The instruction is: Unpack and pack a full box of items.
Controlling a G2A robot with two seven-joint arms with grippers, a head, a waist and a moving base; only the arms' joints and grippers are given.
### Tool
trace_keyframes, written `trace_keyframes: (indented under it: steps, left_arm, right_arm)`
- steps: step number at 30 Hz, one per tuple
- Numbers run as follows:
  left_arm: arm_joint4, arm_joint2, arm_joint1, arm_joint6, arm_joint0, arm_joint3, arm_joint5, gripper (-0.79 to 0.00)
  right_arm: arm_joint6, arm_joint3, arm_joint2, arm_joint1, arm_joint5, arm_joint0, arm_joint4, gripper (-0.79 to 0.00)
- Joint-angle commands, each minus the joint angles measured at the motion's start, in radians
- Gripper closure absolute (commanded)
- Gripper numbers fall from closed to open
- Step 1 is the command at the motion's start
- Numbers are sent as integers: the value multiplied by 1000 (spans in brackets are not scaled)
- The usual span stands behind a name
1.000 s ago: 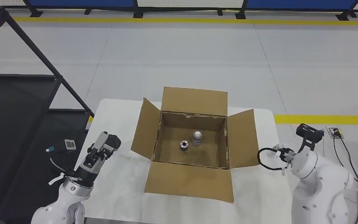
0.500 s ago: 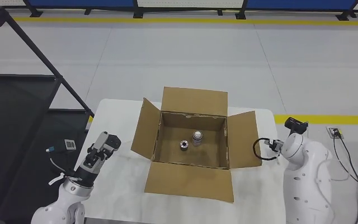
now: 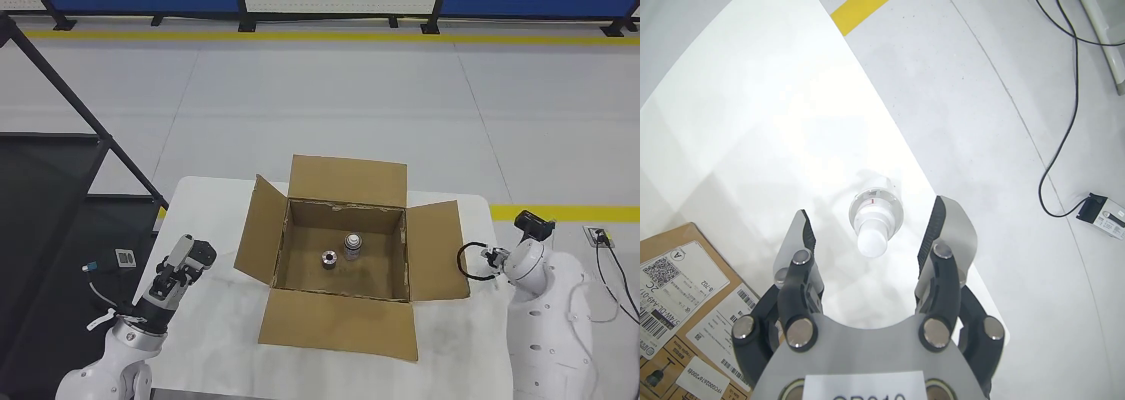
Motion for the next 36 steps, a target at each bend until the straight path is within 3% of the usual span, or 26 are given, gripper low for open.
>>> trace_keyframes:
  steps: [1,5,11,20,23,26,28,36]
  left_arm:
    - [0,0,0,0,0,0,0,-785]
    - [0,0,0,0,0,0,0,-785]
    - [0,0,0,0,0,0,0,-785]
    - [0,0,0,0,0,0,0,-785]
    - [0,0,0,0,0,0,0,-785]
    - [0,0,0,0,0,0,0,-785]
    - [0,0,0,0,0,0,0,-785]
    - [0,0,0,0,0,0,0,-785]
  right_arm:
    - [-8,6,-3,1,6,-1,8,-622]
    - [-36,26,-2,3,26,7,18,-613]
    - [-86,46,-13,4,75,14,25,-391]
    - [-105,114,-26,10,94,49,32,-388]
    - [-109,131,-26,13,91,58,36,-348]
    - [-111,138,-25,16,93,62,35,-185]
    - [-110,130,-23,19,96,60,34,0]
    - [-89,-83,-51,18,144,-9,6,0]
